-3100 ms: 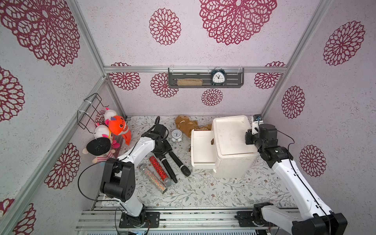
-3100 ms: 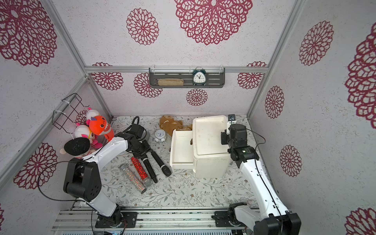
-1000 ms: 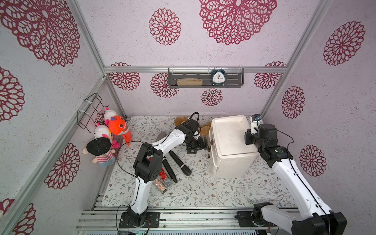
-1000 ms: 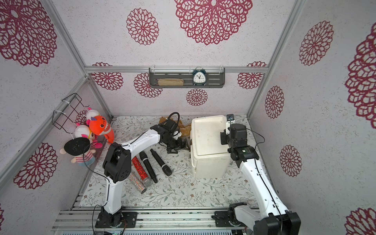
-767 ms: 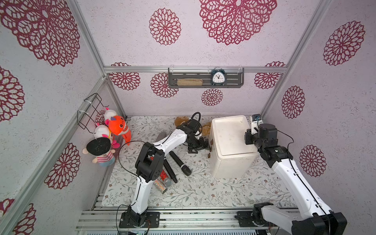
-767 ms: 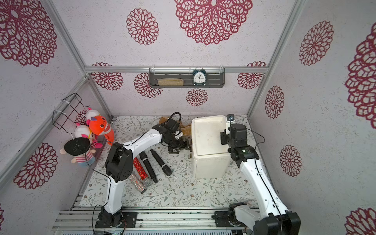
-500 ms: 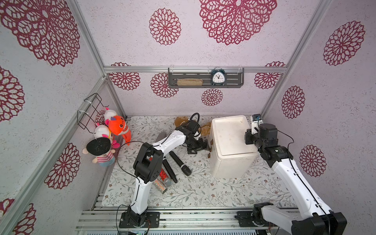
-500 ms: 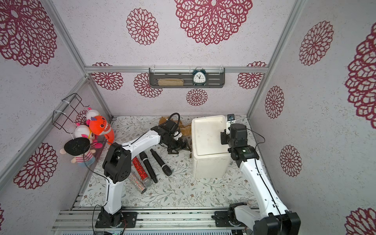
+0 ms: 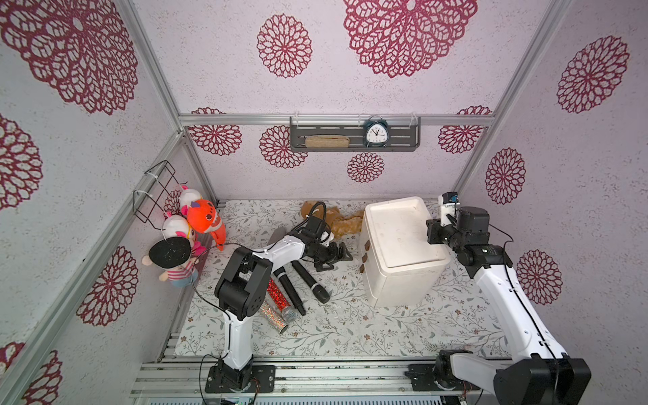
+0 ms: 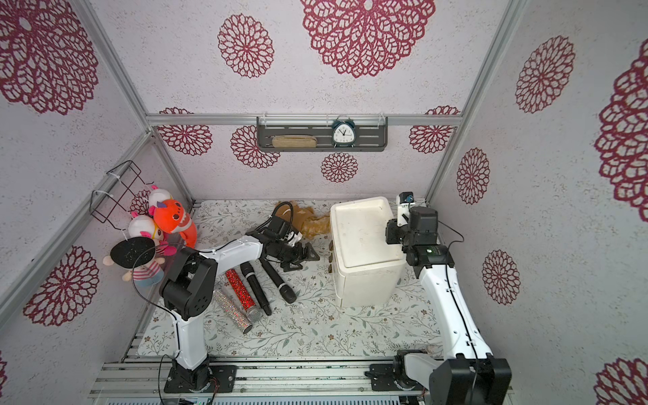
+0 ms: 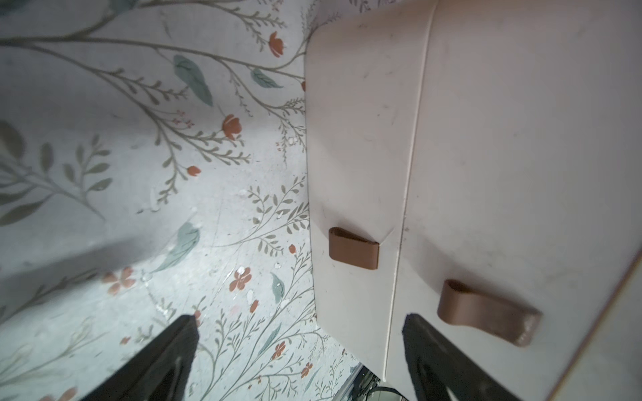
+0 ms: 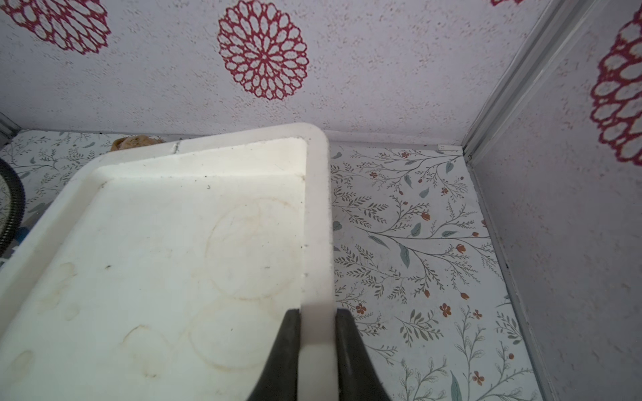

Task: Take the microphone out of the drawer
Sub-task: Close the drawer of the storage box.

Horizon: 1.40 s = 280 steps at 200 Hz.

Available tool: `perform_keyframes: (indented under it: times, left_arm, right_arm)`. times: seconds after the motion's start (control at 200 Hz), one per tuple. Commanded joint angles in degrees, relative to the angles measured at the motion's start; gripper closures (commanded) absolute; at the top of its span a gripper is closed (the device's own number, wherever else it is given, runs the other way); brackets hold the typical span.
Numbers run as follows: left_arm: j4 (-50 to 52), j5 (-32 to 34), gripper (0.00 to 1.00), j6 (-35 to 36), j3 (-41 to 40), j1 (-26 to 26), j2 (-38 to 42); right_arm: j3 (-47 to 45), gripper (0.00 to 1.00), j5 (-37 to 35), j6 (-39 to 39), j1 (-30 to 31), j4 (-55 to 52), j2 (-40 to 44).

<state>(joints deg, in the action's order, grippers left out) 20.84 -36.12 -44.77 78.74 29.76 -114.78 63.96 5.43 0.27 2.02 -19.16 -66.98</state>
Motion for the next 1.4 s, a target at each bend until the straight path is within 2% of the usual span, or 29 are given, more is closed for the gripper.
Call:
perform_keyframes:
  times: [0.0, 0.115, 0.325, 0.46, 0.72, 1.016, 1.186, 1.396]
  left_arm:
    - [-11.67, -5.02, 0.06, -3.42, -1.39, 0.28, -1.12]
    - [-20.38, -7.20, 0.09, -8.03, -4.68, 0.49, -2.01]
    - [-23.15, -6.46, 0.11, -9.20, -6.32, 1.74, -3.05]
    - [-27.62, -8.18, 0.13, -11.68, -6.15, 2.19, -5.10]
    - [-31.70, -9.10, 0.14, -14.79, -0.80, 2.94, -9.04]
    - [-40.90, -11.17, 0.32, -21.73, 2.71, 3.77, -13.42]
    - [-42.65, -11.54, 0.33, -23.60, 3.97, 4.69, -14.96]
    - [-51.98, -12.15, 0.38, -30.86, 3.03, 5.61, -16.56]
  right_arm:
    - [-3.87, 1.00, 3.11, 3.59, -2.97, -1.62, 0.82]
    - [-5.28, 1.00, 5.04, 6.62, -6.81, -1.04, 1.27]
    - [-5.50, 1.00, 7.45, 9.80, -11.81, -3.23, -1.19]
    - [-7.64, 1.00, 8.27, 10.71, -12.86, -0.86, 0.25]
    - [-10.56, 1.00, 10.37, 11.41, -15.38, 1.26, -0.24]
    - [-10.83, 1.00, 10.88, 11.56, -16.37, 1.72, -0.56]
    - [-11.75, 1.00, 10.84, 11.91, -16.57, 2.23, -0.45]
    - [-12.33, 1.00, 10.80, 12.30, -16.92, 2.66, -0.12]
